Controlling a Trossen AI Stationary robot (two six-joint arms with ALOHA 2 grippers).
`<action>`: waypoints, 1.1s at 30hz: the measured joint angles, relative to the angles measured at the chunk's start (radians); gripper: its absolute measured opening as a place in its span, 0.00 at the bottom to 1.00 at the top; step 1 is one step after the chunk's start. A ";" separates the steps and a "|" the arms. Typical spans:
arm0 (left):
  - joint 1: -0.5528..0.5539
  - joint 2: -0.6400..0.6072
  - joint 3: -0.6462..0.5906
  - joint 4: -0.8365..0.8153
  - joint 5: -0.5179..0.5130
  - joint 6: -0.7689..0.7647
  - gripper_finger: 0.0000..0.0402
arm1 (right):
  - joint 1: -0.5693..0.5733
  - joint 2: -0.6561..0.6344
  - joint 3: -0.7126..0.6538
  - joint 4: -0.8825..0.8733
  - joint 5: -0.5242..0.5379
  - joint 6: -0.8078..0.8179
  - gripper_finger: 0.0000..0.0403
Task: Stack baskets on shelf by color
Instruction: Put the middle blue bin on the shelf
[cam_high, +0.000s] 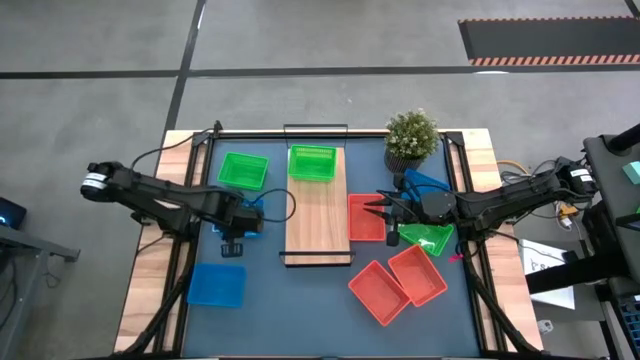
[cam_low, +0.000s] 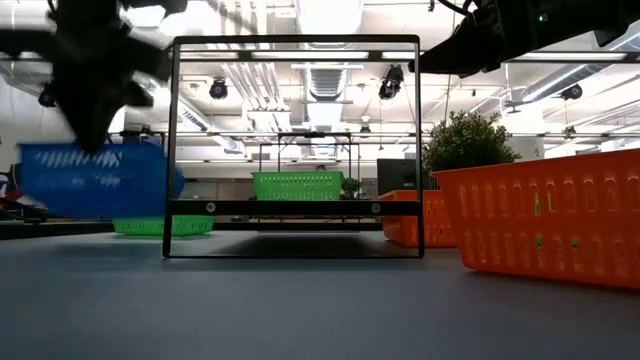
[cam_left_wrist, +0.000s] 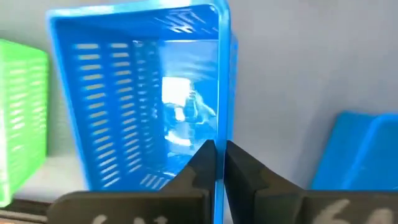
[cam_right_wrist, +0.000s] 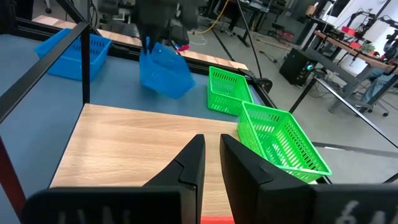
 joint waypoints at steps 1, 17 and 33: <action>0.000 0.000 0.035 -0.004 -0.017 -0.017 0.00 | 0.000 0.000 0.000 0.000 0.000 0.000 0.11; 0.008 0.158 0.311 0.217 -0.131 0.128 0.00 | 0.000 0.000 0.000 -0.003 0.000 -0.006 0.11; 0.073 0.351 0.320 0.382 -0.130 0.167 0.00 | 0.000 0.000 0.000 -0.002 0.000 -0.036 0.11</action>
